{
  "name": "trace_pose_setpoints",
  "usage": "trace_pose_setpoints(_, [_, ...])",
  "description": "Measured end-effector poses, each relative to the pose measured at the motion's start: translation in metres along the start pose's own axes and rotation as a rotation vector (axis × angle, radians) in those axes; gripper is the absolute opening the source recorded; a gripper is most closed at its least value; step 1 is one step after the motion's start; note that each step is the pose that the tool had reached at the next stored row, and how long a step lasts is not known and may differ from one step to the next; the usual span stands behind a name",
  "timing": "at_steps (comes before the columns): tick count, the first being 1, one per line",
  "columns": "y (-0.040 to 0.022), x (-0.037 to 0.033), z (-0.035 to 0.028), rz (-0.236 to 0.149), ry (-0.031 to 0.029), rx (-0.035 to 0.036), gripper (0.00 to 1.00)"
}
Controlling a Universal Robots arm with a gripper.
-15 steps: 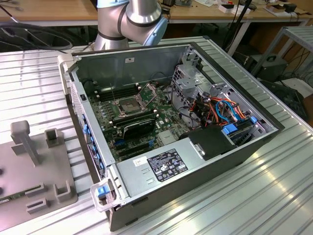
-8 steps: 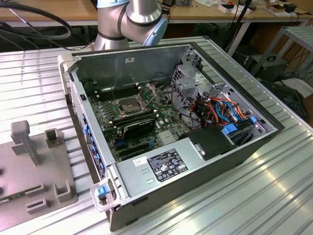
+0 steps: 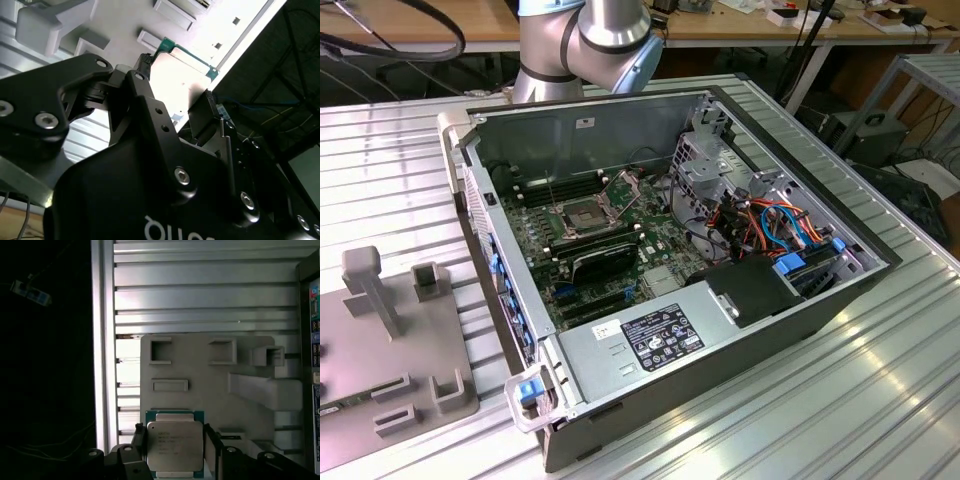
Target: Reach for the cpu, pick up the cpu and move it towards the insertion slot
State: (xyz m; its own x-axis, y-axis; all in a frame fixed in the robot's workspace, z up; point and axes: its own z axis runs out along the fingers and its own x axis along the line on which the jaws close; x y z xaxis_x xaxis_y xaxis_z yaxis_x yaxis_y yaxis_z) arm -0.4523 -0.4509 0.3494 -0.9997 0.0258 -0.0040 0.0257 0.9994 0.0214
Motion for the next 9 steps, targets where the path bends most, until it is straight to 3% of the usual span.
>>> trace_pose_setpoints(9, [0.0005, -0.0001, -0.0212, 0.000, 0.0006, 0.0000, 0.55])
